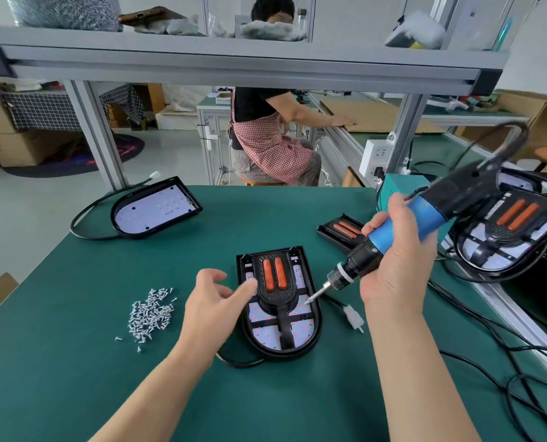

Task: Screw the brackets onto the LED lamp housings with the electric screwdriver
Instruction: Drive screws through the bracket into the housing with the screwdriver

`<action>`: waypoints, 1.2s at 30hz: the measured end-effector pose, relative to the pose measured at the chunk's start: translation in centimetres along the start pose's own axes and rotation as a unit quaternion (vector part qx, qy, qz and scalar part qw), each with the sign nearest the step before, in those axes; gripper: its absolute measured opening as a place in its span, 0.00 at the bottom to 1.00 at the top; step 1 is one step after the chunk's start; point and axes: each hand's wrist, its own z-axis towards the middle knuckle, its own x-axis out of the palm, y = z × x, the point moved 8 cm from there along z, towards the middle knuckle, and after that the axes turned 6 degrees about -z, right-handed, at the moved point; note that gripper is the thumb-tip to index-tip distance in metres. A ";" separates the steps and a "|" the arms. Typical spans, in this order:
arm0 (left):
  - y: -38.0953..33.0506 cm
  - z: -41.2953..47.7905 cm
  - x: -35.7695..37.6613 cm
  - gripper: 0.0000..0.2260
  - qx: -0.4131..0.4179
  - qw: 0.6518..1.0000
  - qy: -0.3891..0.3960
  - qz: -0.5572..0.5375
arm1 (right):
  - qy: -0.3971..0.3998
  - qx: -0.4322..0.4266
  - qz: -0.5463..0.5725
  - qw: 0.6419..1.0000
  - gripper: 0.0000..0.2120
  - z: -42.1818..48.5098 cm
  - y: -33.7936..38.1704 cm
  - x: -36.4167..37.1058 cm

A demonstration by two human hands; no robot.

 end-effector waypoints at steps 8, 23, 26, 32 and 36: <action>0.2 0.9 4.1 0.34 -0.041 0.990 0.116 0.067 | 0.084 -0.040 -0.110 0.990 0.07 0.1 0.1 3.2; 0.3 0.3 5.0 0.25 -0.052 0.990 0.128 -0.020 | 0.094 -0.006 -0.139 0.986 0.10 0.2 -3.3 2.9; 0.2 0.3 5.0 0.25 -0.051 0.991 0.126 -0.017 | 0.091 -0.003 -0.142 0.986 0.11 0.2 -3.4 2.8; 0.1 0.3 5.0 0.24 -0.048 0.991 0.126 -0.017 | 0.081 0.006 -0.141 0.987 0.13 0.3 -3.7 2.4; 0.2 0.4 5.0 0.23 -0.046 0.991 0.125 -0.017 | 0.080 0.001 -0.145 0.986 0.10 0.5 -3.7 2.2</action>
